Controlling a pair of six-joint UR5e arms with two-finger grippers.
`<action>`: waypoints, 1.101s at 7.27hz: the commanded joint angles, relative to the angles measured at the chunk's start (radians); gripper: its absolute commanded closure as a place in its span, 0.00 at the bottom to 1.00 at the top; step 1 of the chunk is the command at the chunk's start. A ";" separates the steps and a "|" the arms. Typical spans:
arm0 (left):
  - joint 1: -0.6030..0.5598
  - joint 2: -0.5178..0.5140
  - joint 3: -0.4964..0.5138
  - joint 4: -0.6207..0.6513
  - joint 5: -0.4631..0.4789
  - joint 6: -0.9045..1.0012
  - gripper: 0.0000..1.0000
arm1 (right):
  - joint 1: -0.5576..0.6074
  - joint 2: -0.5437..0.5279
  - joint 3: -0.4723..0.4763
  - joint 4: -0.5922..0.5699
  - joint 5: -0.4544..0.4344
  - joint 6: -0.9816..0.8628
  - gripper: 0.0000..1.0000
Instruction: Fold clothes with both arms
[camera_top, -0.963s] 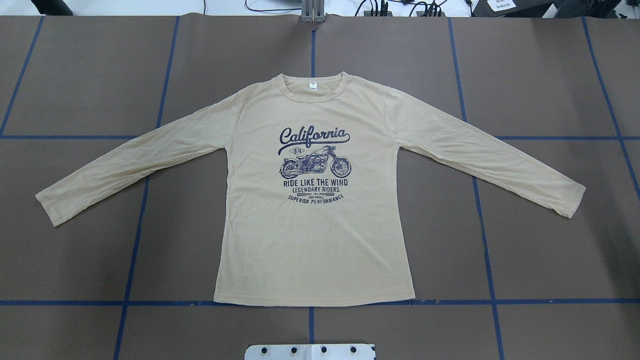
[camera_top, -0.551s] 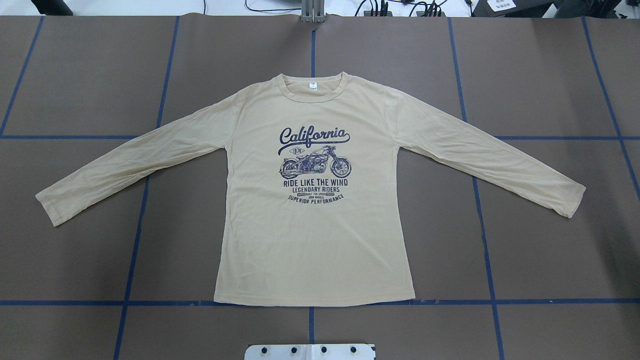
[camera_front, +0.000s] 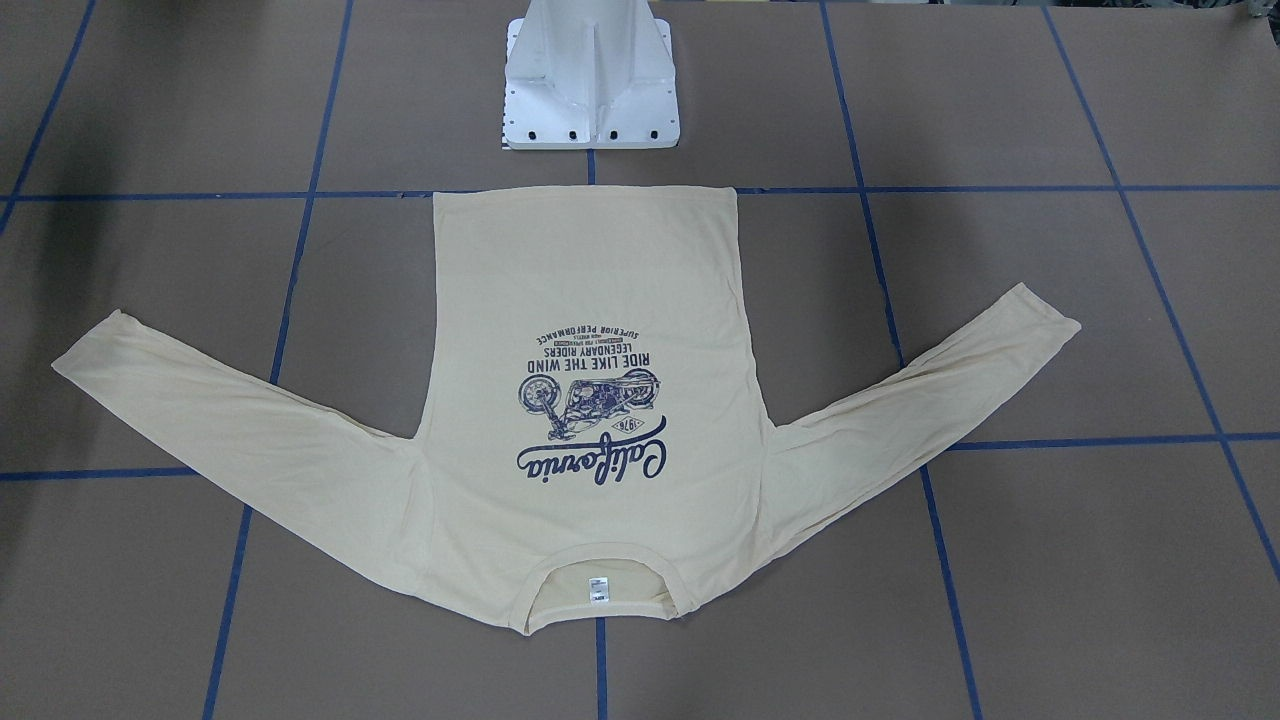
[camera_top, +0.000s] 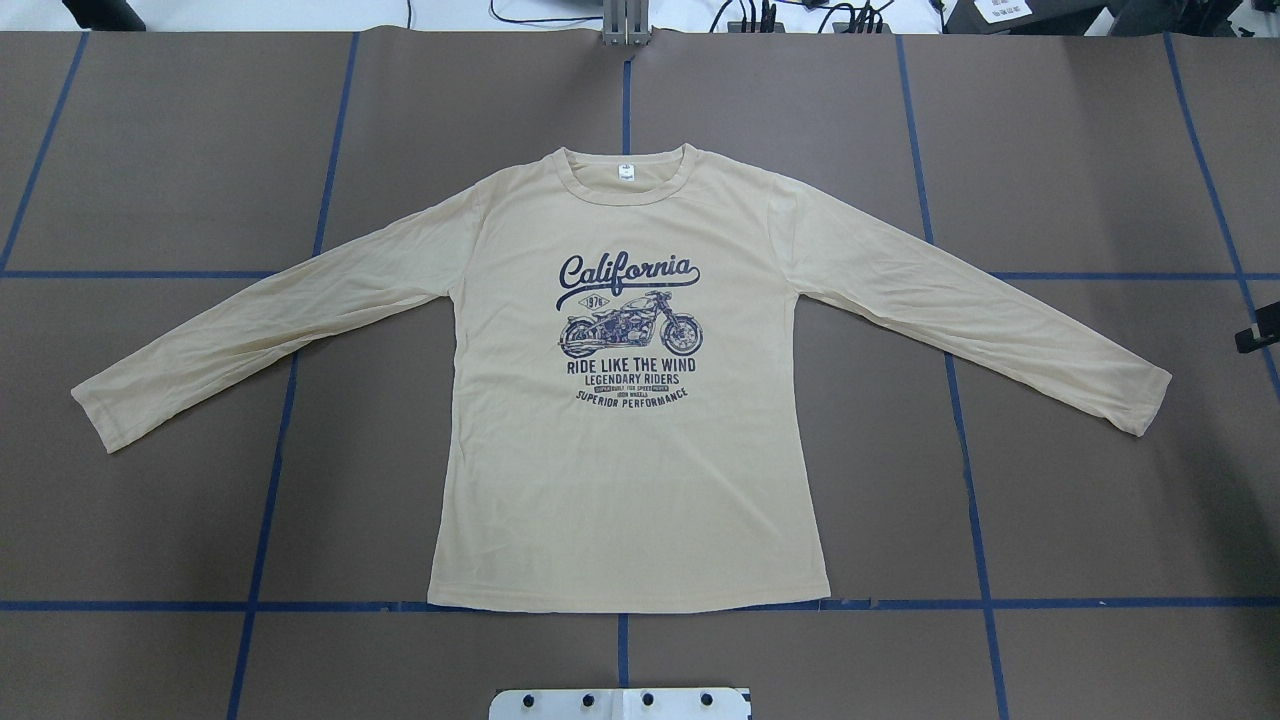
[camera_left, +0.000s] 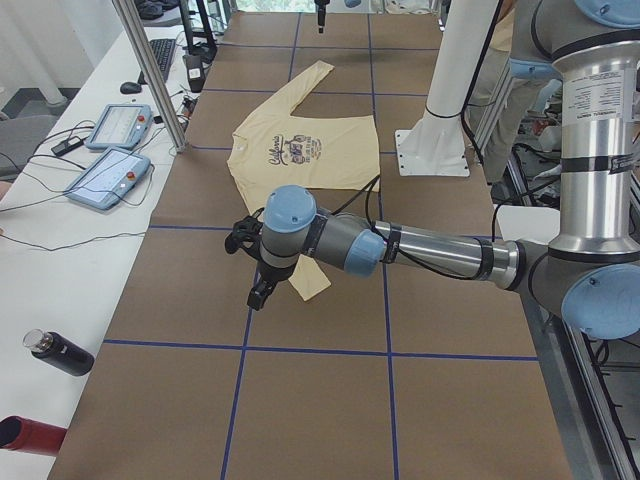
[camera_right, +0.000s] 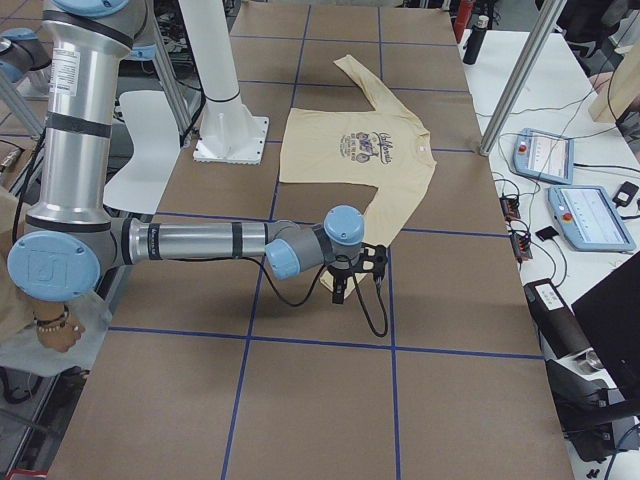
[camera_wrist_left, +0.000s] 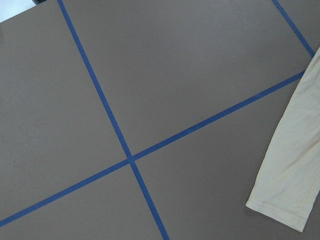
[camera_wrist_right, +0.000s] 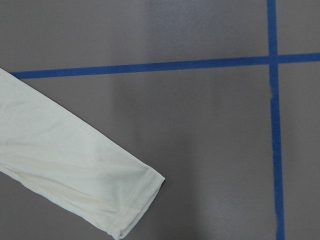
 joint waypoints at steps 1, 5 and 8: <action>0.001 0.001 0.004 0.001 0.000 0.002 0.00 | -0.106 -0.010 -0.066 0.222 -0.055 0.276 0.03; -0.001 0.003 -0.002 0.000 0.000 0.004 0.00 | -0.141 0.079 -0.211 0.368 -0.139 0.494 0.08; 0.001 0.003 -0.005 -0.002 0.000 0.005 0.00 | -0.169 0.090 -0.222 0.368 -0.138 0.533 0.08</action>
